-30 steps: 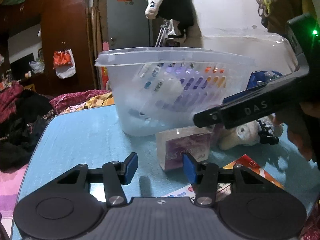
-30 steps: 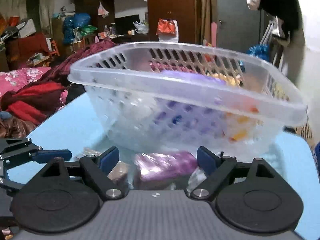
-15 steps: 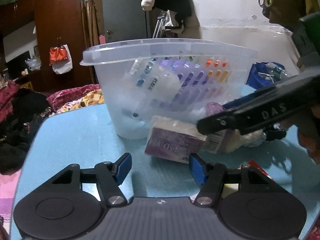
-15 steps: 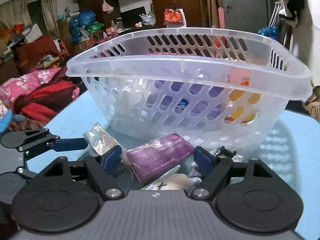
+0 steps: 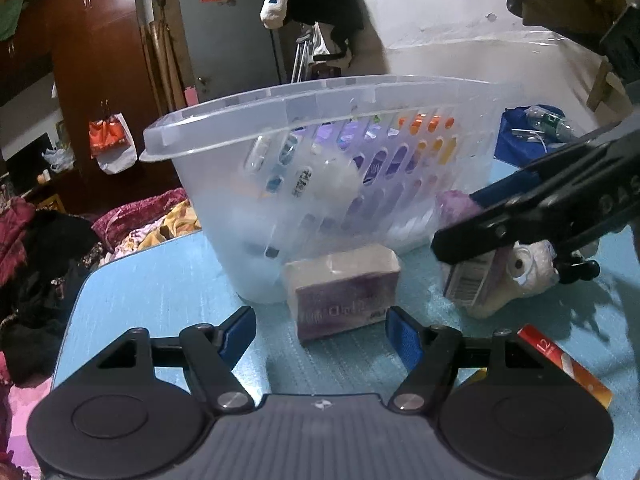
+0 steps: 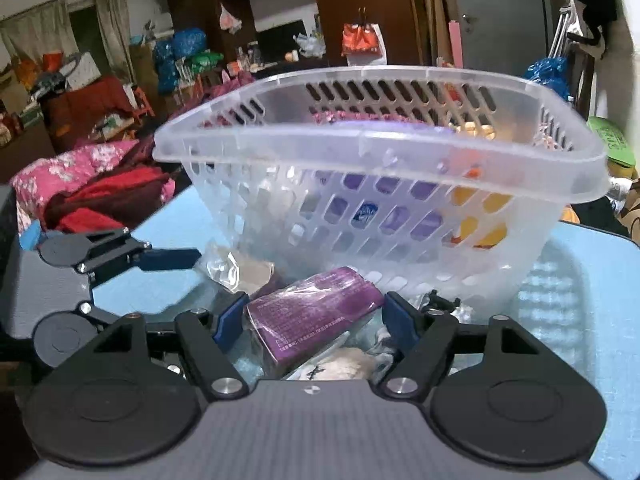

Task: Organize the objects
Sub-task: 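Grasp the small clear plastic bag with the left gripper while the right holds the purple packet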

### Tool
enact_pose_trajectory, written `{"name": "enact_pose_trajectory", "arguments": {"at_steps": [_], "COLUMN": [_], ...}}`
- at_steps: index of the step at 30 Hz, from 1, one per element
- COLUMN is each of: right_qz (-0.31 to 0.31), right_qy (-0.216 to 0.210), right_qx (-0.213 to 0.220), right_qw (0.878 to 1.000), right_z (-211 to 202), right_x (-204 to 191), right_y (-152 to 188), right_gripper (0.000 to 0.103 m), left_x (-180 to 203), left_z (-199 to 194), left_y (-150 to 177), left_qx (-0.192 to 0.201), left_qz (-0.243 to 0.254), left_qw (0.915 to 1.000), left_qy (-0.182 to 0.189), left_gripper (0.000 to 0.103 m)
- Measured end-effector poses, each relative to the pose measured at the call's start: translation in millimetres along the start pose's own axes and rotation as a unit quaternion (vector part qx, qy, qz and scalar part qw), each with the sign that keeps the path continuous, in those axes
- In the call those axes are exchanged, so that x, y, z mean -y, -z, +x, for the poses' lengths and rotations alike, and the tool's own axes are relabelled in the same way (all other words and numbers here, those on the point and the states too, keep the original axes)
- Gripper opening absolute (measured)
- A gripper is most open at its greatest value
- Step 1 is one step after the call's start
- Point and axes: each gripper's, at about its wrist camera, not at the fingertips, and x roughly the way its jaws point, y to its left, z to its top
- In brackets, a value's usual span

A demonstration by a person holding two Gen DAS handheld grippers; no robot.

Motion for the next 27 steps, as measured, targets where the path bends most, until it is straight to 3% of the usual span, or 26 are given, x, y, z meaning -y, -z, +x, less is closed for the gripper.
{"name": "enact_pose_trajectory", "arguments": {"at_steps": [3,9,11,14,15,23,24,27], "right_qz": [0.002,0.005,0.003,0.003,0.003,0.0,-0.001,-0.006], "right_qy": [0.002,-0.001,-0.001,-0.001,-0.001,-0.002,-0.002,-0.004], "right_qx": [0.01,0.017,0.021,0.028,0.032,0.078,0.086,0.116], "right_qw": [1.0,1.0,1.0,1.0,0.999,0.997,0.996,0.993], "right_z": [-6.3,-8.5,-10.0,-12.6,-13.9,-36.4,-41.1,-62.4], "right_x": [-0.8,-2.0,-4.7,-5.8,-6.1,-10.3,-11.4,-17.9], "right_y": [-1.3,-0.6,0.0,1.0,1.8,10.9,11.8,14.5], "right_gripper": [0.075,0.075,0.075,0.075,0.075,0.075,0.075,0.075], "left_x": [4.3,15.7,15.3,13.5,14.6,13.0,12.1,9.9], "left_z": [2.0,19.3,18.3,17.1,15.2,-26.1,-35.0,-65.8], "left_y": [-6.5,-17.8,-20.1,-19.7,-18.1,-5.1,-4.5,-9.2], "left_qx": [0.003,-0.028,-0.025,-0.025,-0.021,0.053,0.065,0.109], "left_qz": [0.004,0.007,0.0,-0.008,-0.005,-0.014,-0.017,-0.033], "left_qw": [1.0,0.999,0.9993,0.9996,0.9997,0.9985,0.9977,0.9933], "left_qy": [-0.007,-0.033,-0.026,-0.006,-0.008,-0.004,0.0,0.017], "left_gripper": [0.076,0.076,0.076,0.057,0.056,0.043,0.038,0.038]}}
